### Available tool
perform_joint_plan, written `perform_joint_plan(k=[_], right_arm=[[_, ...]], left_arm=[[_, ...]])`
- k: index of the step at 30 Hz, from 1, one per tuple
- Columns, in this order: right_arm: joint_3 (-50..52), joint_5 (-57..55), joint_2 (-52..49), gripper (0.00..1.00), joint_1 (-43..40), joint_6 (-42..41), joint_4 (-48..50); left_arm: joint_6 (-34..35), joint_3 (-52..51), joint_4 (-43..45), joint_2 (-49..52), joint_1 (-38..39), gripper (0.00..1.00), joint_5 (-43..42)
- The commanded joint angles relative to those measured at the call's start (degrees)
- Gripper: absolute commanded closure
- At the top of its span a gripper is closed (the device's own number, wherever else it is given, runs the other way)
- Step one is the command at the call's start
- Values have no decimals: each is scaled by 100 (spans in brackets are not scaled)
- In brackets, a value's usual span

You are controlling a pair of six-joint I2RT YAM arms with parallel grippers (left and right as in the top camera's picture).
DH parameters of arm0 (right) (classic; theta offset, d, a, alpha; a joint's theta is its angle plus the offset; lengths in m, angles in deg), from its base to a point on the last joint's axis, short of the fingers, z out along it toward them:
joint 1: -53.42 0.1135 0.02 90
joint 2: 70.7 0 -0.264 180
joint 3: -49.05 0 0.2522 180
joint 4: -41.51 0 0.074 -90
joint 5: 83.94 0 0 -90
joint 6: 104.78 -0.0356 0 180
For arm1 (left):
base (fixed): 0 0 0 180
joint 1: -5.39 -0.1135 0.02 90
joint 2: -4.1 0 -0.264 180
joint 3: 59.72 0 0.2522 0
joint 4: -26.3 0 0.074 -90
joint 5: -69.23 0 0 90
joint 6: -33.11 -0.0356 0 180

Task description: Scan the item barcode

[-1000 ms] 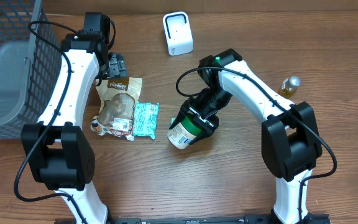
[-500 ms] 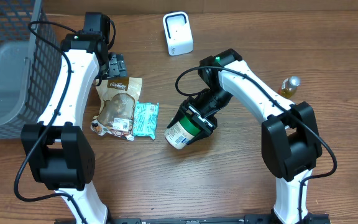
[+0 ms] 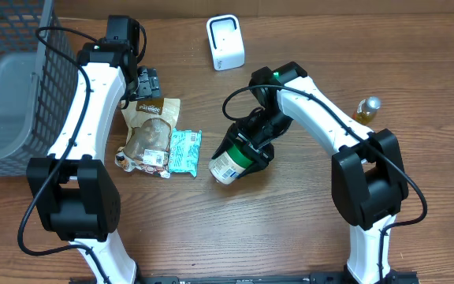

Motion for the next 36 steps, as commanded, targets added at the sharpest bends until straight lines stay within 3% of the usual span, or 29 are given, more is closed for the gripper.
perform_joint_plan(k=[1,6,11,19,22,25,27,36], right_arm=[[-144,-811,7,69,-4,-2,282],[-144,-2629,7,75,-4,-4,811],[-144,-3602,7,75,-4,-2,1231],[-144,-4251,7,76,-7,-2,1864],[-144,-4559,7,80,-7,4,2092],[-208,-4509,7,81,-39,638,2352],[-435,-4474,7,85,-76,861,2334],[-2138,-4452,7,84,-68,1154,1532]], left_arm=[[0,68,9,-24,22,0,79],[0,68,9,-24,22,0,79],[0,68,11,-24,22,0,79],[0,68,9,-24,22,1,79],[0,68,11,-24,22,0,79],[0,68,9,-24,22,0,79],[0,68,9,-24,22,1,79],[0,68,9,-24,22,0,79]])
